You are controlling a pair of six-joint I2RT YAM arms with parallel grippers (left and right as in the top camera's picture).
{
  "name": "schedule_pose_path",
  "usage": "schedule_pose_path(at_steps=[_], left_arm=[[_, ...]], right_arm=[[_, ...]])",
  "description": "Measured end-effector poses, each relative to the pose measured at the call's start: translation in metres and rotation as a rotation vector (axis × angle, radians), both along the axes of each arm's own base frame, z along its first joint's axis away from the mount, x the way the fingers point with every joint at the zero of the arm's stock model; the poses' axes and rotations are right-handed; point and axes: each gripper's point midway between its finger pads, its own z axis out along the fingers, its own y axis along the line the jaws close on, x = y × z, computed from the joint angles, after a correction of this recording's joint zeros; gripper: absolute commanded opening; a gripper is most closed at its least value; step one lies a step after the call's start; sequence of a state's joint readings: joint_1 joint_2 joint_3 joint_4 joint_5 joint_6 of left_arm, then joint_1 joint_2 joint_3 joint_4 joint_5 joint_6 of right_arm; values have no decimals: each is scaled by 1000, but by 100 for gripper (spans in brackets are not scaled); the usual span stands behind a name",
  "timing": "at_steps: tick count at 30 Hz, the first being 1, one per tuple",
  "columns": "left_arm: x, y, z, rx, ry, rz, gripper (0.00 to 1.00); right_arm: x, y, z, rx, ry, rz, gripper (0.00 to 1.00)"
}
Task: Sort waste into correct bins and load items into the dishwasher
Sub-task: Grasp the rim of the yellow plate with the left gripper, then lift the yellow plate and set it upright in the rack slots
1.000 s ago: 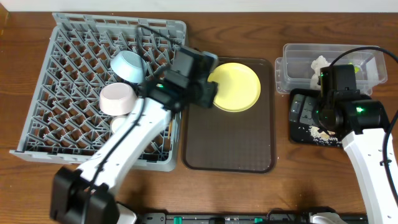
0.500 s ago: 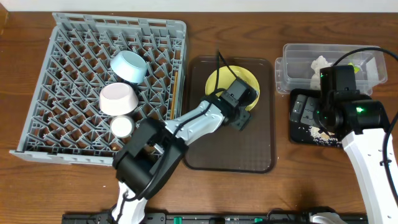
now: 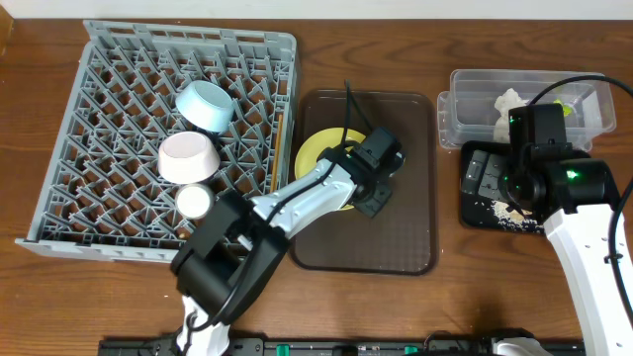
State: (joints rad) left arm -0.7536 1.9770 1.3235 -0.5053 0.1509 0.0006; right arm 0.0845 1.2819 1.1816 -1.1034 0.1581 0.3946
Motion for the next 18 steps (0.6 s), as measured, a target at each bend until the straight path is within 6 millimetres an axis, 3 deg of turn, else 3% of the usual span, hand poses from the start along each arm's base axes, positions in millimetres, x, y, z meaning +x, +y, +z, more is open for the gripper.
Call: schedule_pose_path(at_steps=[2,6,9,15,16,18], left_arm=[[0,1,22,-27,-29,1,6],[10,6,117,-184,-194,28,6],[20,26,168,-258,-291,78,6],[55,95,229,-398,-383,289,6],[58,100,231,-417,-377,307,6],[75,129,236,-498,-338,401,6]], right_arm=[[0,0,0,0,0,0,99],[0,0,0,0,0,0,99],[0,0,0,0,0,0,99],[0,0,0,0,0,0,99],[0,0,0,0,0,0,99],[0,0,0,0,0,0,99]])
